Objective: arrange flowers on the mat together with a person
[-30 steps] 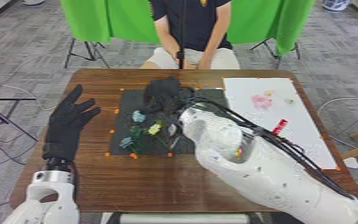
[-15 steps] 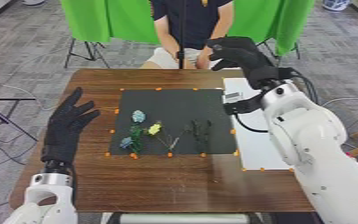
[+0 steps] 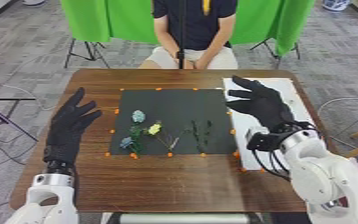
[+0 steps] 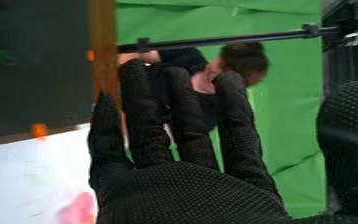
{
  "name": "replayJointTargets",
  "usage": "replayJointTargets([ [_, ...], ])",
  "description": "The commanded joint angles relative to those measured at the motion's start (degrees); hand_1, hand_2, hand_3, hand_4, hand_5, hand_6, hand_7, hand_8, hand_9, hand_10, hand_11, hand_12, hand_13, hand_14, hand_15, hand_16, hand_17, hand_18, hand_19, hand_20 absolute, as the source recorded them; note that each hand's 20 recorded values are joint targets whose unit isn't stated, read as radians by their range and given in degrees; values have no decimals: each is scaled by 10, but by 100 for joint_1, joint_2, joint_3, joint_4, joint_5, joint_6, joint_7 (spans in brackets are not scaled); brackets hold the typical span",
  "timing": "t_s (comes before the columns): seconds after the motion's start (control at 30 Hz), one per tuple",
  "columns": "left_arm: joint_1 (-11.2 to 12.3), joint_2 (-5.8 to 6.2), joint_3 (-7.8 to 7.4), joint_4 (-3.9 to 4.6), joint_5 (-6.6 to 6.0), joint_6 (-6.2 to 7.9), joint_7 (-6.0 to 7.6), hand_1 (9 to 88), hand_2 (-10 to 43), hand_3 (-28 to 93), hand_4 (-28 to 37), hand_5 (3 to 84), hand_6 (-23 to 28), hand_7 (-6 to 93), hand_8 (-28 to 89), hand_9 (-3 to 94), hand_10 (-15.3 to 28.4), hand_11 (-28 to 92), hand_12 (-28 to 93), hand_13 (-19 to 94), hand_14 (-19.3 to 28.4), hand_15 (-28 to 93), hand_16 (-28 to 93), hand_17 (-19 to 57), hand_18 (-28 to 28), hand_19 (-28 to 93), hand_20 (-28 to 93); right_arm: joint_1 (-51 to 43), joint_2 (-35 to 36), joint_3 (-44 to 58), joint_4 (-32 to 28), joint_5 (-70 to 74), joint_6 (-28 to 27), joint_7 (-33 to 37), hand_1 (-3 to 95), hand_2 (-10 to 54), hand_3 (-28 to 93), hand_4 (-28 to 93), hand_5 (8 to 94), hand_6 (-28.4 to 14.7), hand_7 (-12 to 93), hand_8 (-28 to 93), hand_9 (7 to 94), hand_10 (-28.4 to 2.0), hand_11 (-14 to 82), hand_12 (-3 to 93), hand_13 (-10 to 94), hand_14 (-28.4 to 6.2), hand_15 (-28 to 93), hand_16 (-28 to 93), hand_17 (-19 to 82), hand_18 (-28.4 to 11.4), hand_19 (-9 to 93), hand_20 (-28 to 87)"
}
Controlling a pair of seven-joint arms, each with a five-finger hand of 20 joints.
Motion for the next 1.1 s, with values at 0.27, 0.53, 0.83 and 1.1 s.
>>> replayJointTargets([
  [0.27, 31, -132, 43, 52, 59, -79, -100, 198, 60, 784, -283, 320, 22, 107, -98, 332, 167, 210, 89, 240, 244, 445, -79, -92, 233, 435, 118, -366, -222, 49, 185, 2, -348, -494, 134, 59, 757, -282, 385, 40, 102, -108, 407, -124, 51, 142, 307, -194, 237, 163, -6, -194, 401, 167],
  [0.53, 16, -133, 53, 50, 62, -81, -103, 197, 60, 785, -283, 318, 22, 107, -98, 332, 166, 210, 89, 239, 244, 446, -77, -92, 233, 434, 119, -402, -251, 21, 157, 71, -321, -504, 130, 62, 760, -283, 383, 40, 104, -110, 408, -123, 49, 146, 309, -193, 232, 177, -7, -194, 399, 174],
  [0.83, 34, -147, 36, 44, 58, -78, -122, 198, 61, 785, -283, 317, 23, 111, -98, 334, 169, 215, 90, 241, 246, 453, -77, -92, 232, 433, 120, -389, -292, -52, 159, -70, -350, -507, 129, 61, 766, -283, 382, 41, 105, -110, 410, -123, 49, 147, 313, -193, 235, 181, -7, -193, 398, 177],
  [1.1, 43, -133, 54, 46, 52, -84, -110, 199, 62, 787, -283, 317, 26, 112, -99, 339, 171, 221, 91, 245, 251, 461, -80, -92, 231, 434, 121, -384, -256, -41, 164, -196, -393, -477, 129, 61, 767, -283, 381, 41, 105, -110, 410, -123, 48, 147, 317, -192, 239, 181, -9, -194, 399, 179],
])
